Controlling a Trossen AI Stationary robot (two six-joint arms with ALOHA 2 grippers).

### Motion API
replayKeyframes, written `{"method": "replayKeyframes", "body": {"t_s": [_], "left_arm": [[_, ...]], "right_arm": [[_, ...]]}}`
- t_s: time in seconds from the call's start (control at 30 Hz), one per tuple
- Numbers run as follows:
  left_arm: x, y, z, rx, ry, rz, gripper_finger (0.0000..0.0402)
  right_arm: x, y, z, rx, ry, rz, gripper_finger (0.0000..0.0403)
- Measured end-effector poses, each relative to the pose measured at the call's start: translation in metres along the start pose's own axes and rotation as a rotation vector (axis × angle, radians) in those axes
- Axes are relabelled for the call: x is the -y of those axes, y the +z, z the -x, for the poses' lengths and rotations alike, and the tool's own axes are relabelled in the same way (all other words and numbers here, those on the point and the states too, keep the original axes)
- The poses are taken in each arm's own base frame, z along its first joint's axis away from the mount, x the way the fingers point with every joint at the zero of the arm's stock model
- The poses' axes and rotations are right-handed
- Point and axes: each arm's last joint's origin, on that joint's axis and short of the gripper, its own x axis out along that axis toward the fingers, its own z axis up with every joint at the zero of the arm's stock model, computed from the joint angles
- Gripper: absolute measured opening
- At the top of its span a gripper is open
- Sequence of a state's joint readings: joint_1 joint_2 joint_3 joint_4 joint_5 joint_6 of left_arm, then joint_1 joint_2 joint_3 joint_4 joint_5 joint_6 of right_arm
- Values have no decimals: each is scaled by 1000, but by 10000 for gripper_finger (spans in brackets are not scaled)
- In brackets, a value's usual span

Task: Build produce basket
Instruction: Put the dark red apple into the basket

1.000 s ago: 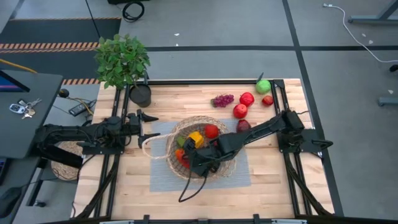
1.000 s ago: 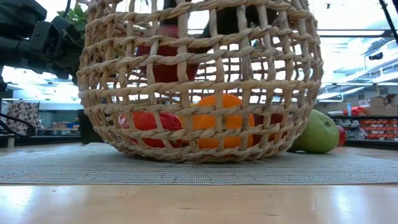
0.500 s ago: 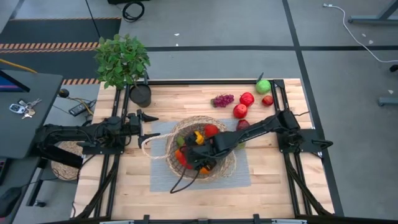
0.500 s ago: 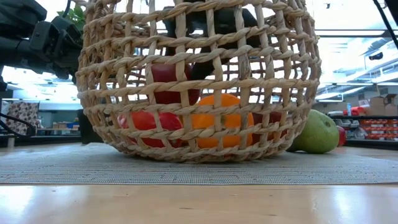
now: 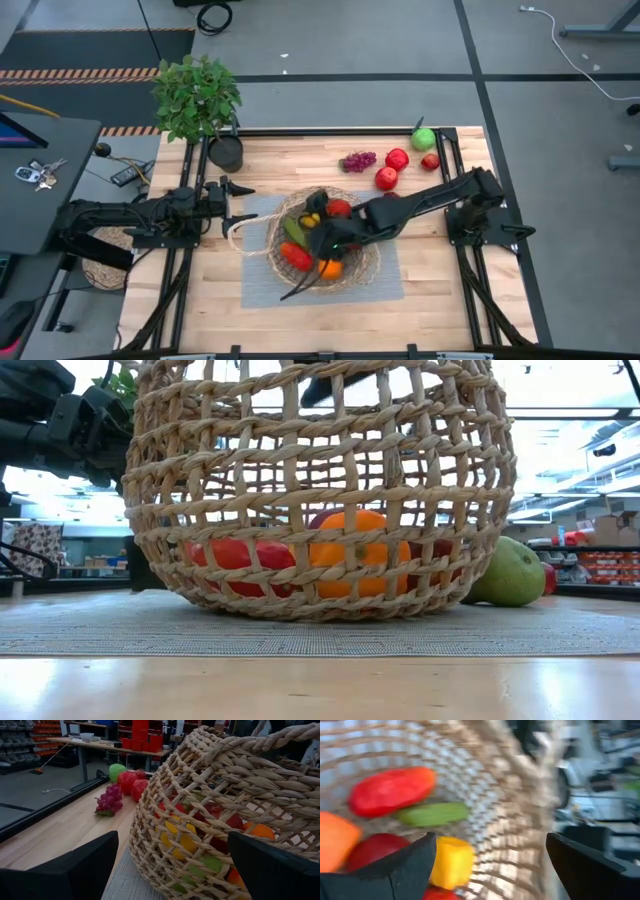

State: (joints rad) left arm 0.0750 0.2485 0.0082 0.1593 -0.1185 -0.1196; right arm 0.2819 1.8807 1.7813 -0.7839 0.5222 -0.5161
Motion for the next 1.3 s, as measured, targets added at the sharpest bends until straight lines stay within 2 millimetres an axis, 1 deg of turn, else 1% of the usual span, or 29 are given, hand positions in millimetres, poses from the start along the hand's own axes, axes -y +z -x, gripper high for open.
{"method": "replayKeyframes", "body": {"t_s": [0.13,0.27,0.4,0.6,0.8,0.9,1.0,1.13,1.3], "left_arm": [[0,0,0,0,0,0,382],[0,0,0,0,0,-1,382],[0,0,0,0,0,0,382],[0,0,0,0,0,0,382],[0,0,0,0,0,0,382],[0,0,0,0,0,0,382],[0,0,0,0,0,0,382],[0,0,0,0,0,0,382],[0,0,0,0,0,0,382]], "right_arm": [[17,-2,22,39,-78,-86,378],[35,-8,44,70,-167,-267,377],[54,-20,62,83,-238,-472,377],[78,-48,79,36,-273,-678,376],[91,-87,83,-156,-285,-807,376],[91,-104,84,-263,-291,-868,375],[84,-118,84,-340,-320,-899,374],[67,-136,79,-400,-336,-926,374],[39,-164,73,-449,-336,-966,374]]}}
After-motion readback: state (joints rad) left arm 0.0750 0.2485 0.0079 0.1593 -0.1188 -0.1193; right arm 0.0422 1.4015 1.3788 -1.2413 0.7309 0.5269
